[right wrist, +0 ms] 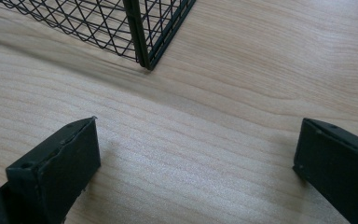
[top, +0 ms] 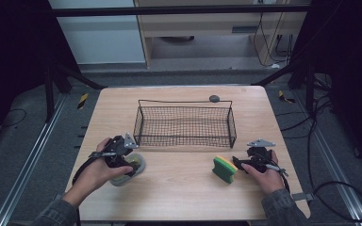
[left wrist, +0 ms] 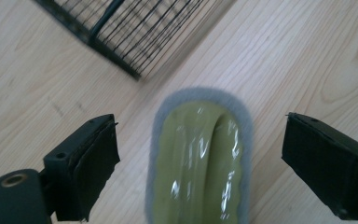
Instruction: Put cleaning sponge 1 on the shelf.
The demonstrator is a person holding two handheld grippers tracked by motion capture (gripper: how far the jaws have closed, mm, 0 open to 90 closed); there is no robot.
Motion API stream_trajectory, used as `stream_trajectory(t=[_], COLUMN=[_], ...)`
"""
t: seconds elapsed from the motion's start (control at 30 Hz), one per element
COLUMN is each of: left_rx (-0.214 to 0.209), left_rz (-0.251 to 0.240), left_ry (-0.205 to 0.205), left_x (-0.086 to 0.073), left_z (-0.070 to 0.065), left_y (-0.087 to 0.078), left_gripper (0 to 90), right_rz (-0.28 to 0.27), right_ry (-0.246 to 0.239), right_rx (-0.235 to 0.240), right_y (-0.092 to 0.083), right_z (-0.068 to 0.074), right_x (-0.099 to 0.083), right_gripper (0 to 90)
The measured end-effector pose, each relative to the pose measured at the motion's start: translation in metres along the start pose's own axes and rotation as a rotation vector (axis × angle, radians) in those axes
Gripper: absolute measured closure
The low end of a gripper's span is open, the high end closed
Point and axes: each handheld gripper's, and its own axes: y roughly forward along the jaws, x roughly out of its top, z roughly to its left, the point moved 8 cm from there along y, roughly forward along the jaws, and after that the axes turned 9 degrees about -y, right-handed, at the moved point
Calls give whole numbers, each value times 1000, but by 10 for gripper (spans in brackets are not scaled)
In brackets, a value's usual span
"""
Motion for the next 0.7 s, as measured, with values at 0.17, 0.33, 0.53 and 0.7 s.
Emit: stream_trajectory(t=[0.17, 0.33, 0.53, 0.7], left_rx=[1, -11, -20, -44], left_rz=[34, 75, 93, 125], left_ry=[-14, -1, 9, 27], left_x=[-10, -15, -16, -16], left_z=[7, 12, 14, 10], left_y=[-5, -6, -10, -7], left_gripper=[143, 188, 254, 315], right_rz=[-3, -1, -1, -2], right_ry=[3, 3, 1, -2], right_rx=[0, 7, 6, 3], right_y=[-1, 0, 0, 0], right_z=[1, 1, 1, 0], right_x=[0, 0, 0, 0], right_gripper=[7, 5, 5, 4])
